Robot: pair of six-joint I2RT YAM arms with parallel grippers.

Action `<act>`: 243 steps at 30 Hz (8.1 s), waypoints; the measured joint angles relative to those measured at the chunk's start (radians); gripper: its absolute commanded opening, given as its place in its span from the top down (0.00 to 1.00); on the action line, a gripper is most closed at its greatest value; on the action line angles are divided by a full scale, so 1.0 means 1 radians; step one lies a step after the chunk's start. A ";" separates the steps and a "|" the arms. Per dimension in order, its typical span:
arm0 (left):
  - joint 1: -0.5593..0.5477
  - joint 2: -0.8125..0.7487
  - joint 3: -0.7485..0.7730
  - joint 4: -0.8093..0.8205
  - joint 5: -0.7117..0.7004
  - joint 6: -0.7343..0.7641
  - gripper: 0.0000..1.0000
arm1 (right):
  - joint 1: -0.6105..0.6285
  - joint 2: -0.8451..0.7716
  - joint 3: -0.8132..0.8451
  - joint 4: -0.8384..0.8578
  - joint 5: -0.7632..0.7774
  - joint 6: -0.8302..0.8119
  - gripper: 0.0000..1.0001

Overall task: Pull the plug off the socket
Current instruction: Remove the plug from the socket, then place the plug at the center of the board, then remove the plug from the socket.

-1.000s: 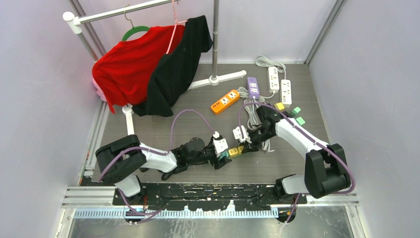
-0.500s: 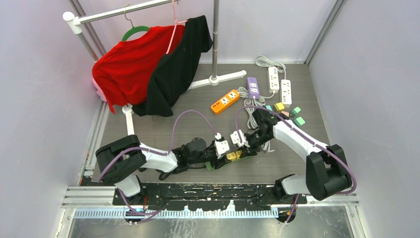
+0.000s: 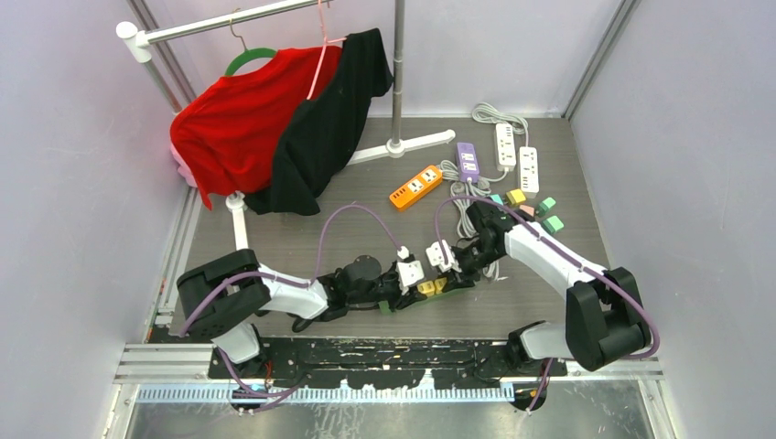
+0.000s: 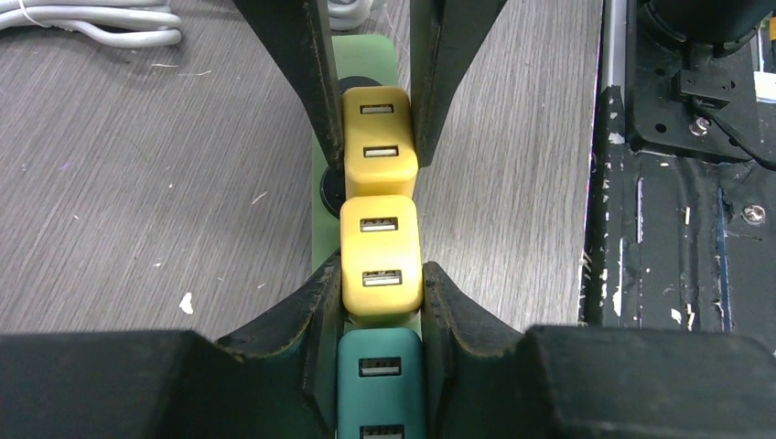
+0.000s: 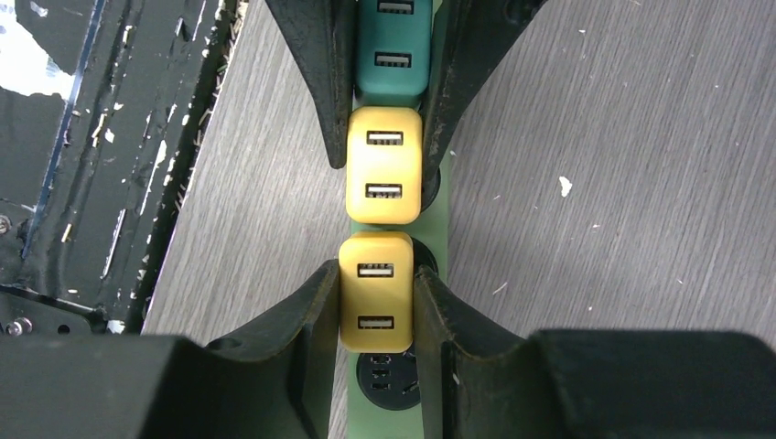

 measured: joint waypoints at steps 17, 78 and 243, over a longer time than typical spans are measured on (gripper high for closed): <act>-0.001 0.013 -0.045 0.100 0.003 -0.002 1.00 | -0.029 -0.011 -0.015 0.027 -0.030 0.105 0.99; 0.022 0.053 -0.051 0.175 0.035 -0.081 1.00 | -0.041 -0.018 -0.027 -0.006 -0.073 -0.014 0.99; 0.037 -0.182 -0.161 0.040 0.023 -0.081 0.53 | 0.176 0.014 -0.030 0.151 -0.039 0.235 0.53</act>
